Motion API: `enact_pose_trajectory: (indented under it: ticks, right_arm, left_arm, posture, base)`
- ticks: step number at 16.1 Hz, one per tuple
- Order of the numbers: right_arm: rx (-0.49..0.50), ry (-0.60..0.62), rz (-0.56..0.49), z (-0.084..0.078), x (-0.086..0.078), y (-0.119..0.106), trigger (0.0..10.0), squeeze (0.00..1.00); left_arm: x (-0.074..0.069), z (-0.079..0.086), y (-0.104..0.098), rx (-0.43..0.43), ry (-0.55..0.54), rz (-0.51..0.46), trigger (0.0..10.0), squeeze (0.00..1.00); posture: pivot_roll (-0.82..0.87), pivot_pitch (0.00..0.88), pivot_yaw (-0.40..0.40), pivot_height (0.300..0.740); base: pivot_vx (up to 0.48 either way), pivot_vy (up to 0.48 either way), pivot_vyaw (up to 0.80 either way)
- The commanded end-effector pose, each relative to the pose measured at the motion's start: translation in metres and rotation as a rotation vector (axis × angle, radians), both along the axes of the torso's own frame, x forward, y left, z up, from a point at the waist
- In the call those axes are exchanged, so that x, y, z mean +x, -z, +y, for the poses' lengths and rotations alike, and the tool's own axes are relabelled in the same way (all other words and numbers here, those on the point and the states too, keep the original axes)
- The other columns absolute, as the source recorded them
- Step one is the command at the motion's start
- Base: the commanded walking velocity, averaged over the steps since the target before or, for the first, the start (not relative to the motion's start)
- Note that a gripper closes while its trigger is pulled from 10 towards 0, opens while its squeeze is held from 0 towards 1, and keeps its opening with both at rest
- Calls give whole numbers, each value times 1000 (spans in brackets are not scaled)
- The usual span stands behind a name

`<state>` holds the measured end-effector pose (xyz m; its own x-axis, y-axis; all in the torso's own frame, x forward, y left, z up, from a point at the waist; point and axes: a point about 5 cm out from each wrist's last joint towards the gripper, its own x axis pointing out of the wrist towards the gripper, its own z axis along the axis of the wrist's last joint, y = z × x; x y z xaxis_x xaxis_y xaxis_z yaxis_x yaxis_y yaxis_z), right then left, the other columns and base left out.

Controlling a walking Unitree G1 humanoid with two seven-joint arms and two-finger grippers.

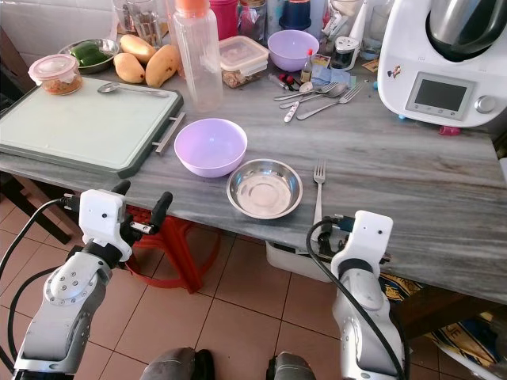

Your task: Setting the table

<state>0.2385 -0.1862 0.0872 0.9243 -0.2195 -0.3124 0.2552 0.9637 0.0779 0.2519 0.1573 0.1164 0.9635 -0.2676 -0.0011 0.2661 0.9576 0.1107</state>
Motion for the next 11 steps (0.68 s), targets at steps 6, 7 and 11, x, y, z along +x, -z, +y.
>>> enact_pose_trajectory:
  ticks: [6,7,11]
  right_arm:
    - [36,-40,43,8,1,9,10000,1000]
    - [21,-34,35,6,0,8,10000,1000]
    - [-64,43,-5,-9,-5,0,10000,1000]
  left_arm:
    - [3,1,2,20,-11,6,10000,0]
    - [2,1,2,21,-11,6,10000,0]
    - [3,2,2,22,-12,4,10000,0]
  posture:
    - [46,48,34,740]
    - [47,45,33,740]
    - [43,44,33,740]
  base:
    - [0,0,0]
    - [0,0,0]
    - [0,0,0]
